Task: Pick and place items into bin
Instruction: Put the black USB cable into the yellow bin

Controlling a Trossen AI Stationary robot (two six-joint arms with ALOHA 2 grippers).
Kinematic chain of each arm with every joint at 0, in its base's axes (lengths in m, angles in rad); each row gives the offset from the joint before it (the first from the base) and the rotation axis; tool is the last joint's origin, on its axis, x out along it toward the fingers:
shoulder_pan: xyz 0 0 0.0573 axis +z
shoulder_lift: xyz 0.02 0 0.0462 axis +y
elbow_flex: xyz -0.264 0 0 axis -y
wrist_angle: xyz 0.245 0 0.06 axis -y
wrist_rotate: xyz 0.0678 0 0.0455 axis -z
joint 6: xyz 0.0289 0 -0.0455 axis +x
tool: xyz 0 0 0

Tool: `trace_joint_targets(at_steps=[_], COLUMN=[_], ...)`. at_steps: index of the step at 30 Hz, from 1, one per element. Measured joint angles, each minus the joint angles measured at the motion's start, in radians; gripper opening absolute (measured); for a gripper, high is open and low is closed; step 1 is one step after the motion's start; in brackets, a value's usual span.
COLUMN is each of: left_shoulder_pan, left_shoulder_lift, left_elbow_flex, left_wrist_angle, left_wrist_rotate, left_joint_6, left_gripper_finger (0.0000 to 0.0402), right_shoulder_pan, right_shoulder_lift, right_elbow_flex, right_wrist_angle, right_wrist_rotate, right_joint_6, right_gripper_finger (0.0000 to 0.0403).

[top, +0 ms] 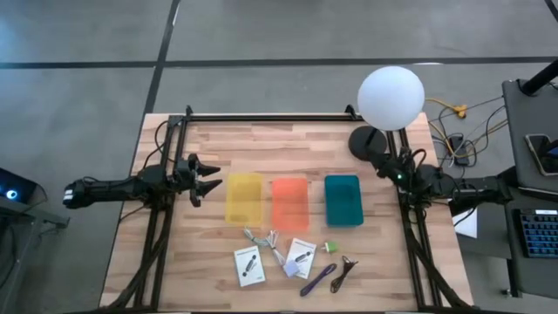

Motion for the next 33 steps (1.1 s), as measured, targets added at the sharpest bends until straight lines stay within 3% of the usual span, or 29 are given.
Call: trace_joint_targets(at_steps=[3, 7, 12, 18, 25, 30, 33], left_shoulder_pan=[0.0, 0.0, 0.0, 0.0, 0.0, 0.0, 0.0], left_shoulder_lift=[0.001, 0.002, 0.001, 0.002, 0.0, 0.0, 0.002], left_elbow_flex=[0.0, 0.0, 0.0, 0.0, 0.0, 0.0, 0.0], left_wrist_angle=[0.0, 0.0, 0.0, 0.0, 0.0, 0.0, 0.0], left_wrist_rotate=[0.0, 0.0, 0.0, 0.0, 0.0, 0.0, 0.0], left_joint_6=[0.0, 0.0, 0.0, 0.0, 0.0, 0.0, 0.0], left_gripper_finger=[0.0222, 0.0222, 0.0222, 0.0222, 0.0222, 0.0222, 0.0222], right_shoulder_pan=[0.002, 0.033, 0.16, 0.416, 0.641, 0.7, 0.694], right_shoulder_lift=[0.009, 0.066, 0.204, 0.539, 1.037, 1.324, 1.47], right_elbow_flex=[-0.001, 0.0, 0.066, 0.335, 0.7, 0.925, 1.056], right_wrist_angle=[0.007, 0.068, 0.073, -0.04, -0.616, -0.692, -0.721], right_wrist_rotate=[-0.112, -0.501, -0.674, -0.625, -0.639, -0.64, -0.712], right_joint_6=[0.16, 0.162, 0.35, 0.533, 0.809, 0.797, 0.637], right_gripper_finger=[0.0128, 0.0123, 0.0099, 0.0081, 0.0082, 0.0082, 0.0095])
